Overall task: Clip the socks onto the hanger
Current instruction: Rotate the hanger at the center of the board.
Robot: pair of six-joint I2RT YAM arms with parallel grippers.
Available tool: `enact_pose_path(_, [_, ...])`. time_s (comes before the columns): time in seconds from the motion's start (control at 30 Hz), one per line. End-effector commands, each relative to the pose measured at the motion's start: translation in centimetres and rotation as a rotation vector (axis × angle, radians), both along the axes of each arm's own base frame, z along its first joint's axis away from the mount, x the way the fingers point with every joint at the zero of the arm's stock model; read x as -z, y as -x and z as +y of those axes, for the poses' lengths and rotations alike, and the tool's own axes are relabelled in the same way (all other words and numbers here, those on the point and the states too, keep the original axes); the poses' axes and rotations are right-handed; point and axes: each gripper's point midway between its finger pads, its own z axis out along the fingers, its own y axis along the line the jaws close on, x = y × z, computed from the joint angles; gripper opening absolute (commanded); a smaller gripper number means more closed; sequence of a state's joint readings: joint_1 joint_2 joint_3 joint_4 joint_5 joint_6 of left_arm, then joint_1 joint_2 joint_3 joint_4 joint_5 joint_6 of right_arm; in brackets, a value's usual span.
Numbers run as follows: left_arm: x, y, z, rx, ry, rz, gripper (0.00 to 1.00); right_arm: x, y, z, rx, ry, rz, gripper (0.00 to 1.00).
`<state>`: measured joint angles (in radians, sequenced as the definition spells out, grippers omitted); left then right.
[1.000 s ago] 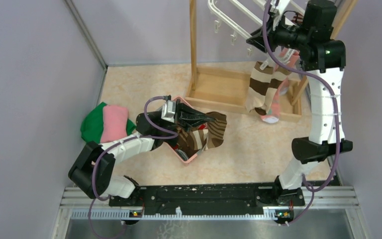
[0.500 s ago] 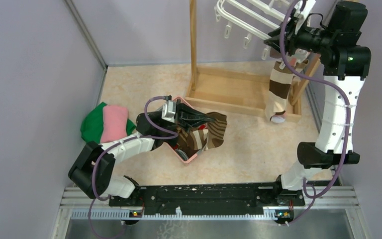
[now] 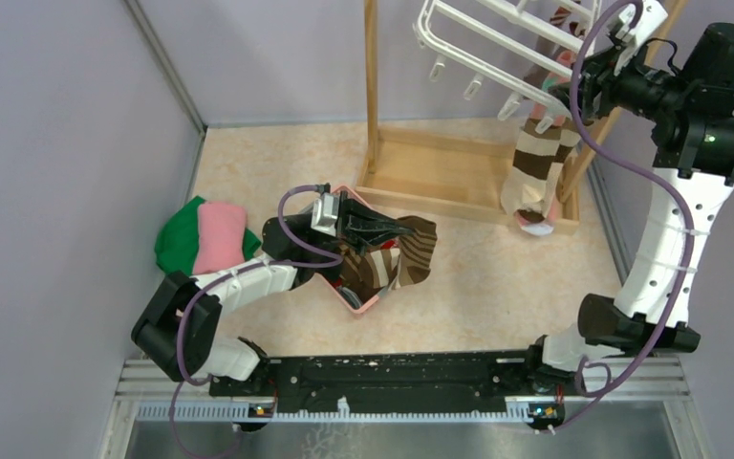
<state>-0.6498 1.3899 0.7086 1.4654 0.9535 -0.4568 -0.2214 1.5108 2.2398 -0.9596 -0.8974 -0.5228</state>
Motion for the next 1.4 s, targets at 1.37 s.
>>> enact_pose_path(1.37, [-0.4,1.0,0.3,0.019,0.029,-0.075,0.0,9.9,-2.8,5.3,0.482,-0.328,-0.012,0.43])
